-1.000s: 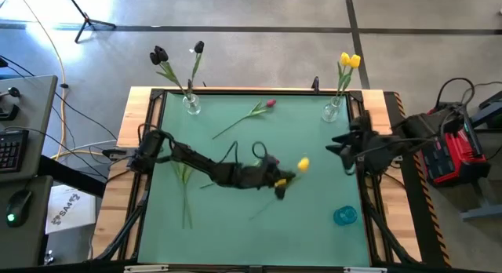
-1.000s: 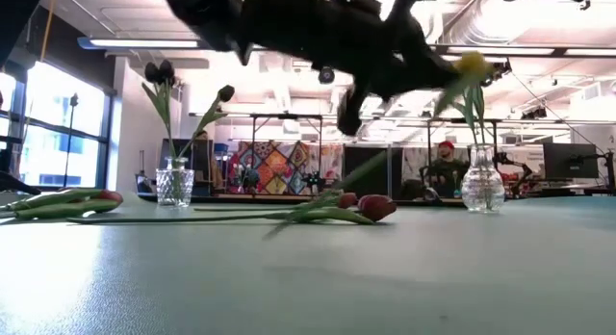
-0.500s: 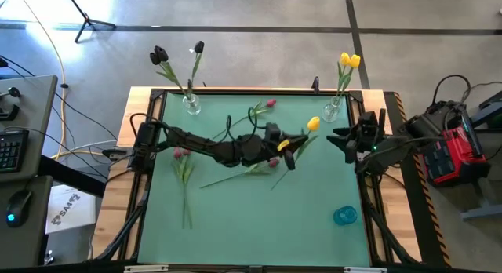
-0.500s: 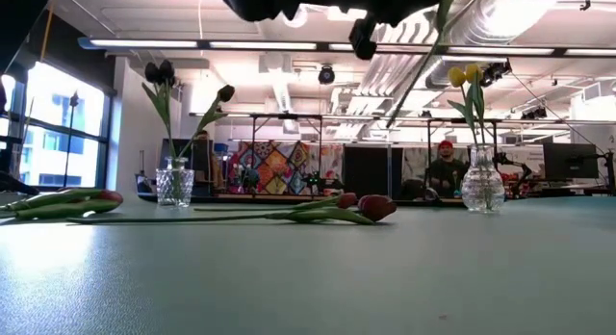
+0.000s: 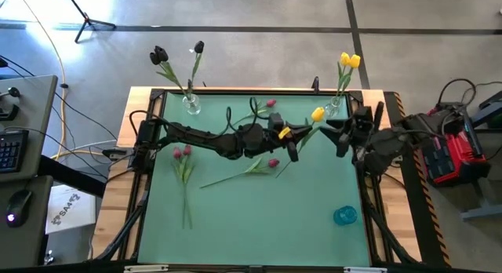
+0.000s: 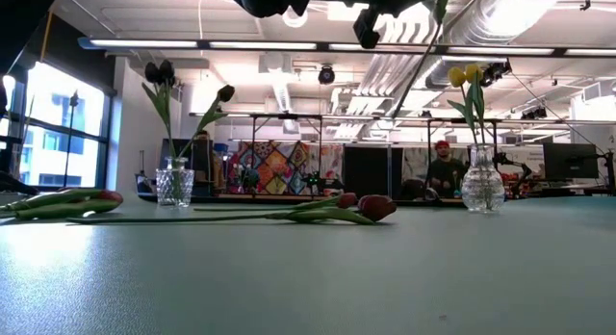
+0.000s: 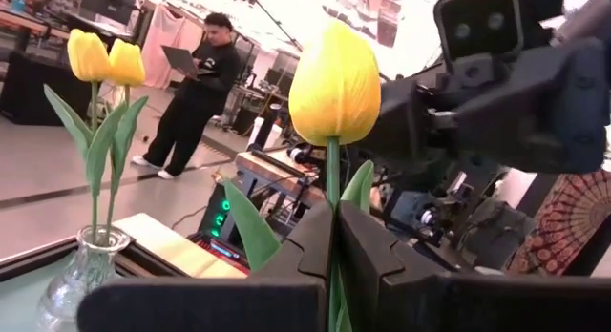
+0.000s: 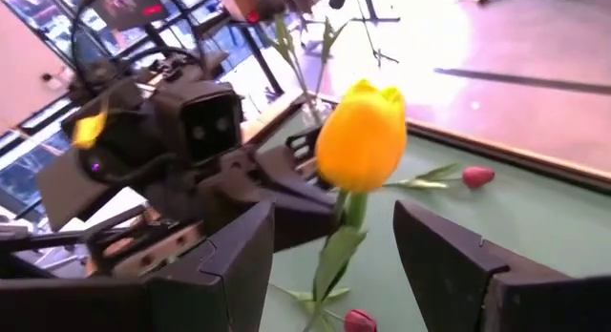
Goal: Sort flowers into vase by color
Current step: Put the yellow flower into the right transparent vase
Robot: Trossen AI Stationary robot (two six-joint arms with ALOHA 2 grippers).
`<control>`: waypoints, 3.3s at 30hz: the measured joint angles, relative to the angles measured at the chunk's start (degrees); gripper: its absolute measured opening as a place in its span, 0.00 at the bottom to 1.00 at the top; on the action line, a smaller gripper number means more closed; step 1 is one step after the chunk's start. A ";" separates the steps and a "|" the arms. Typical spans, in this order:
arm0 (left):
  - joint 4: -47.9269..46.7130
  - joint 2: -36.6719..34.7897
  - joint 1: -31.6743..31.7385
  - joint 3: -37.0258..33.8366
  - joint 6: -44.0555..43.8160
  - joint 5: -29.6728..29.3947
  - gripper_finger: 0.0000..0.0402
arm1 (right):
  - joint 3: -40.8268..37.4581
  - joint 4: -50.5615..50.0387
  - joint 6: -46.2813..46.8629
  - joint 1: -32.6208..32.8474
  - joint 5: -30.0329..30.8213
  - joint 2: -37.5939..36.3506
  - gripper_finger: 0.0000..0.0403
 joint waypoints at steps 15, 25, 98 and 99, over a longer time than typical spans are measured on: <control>-0.03 0.00 -0.90 0.00 -0.16 0.10 0.00 | 0.00 3.35 -2.99 -10.54 -10.80 3.74 0.36; -0.29 0.00 -0.90 -0.02 -0.88 0.02 0.00 | 0.00 3.39 -4.03 -12.39 -14.06 4.59 0.03; -29.24 -0.02 23.58 -0.02 -1.09 35.67 0.35 | 11.37 -0.54 -41.10 -62.72 -8.33 0.83 0.01; -29.24 -0.02 23.58 -0.02 -1.10 35.67 0.35 | 11.36 -1.54 -41.04 -62.72 -8.09 1.23 0.01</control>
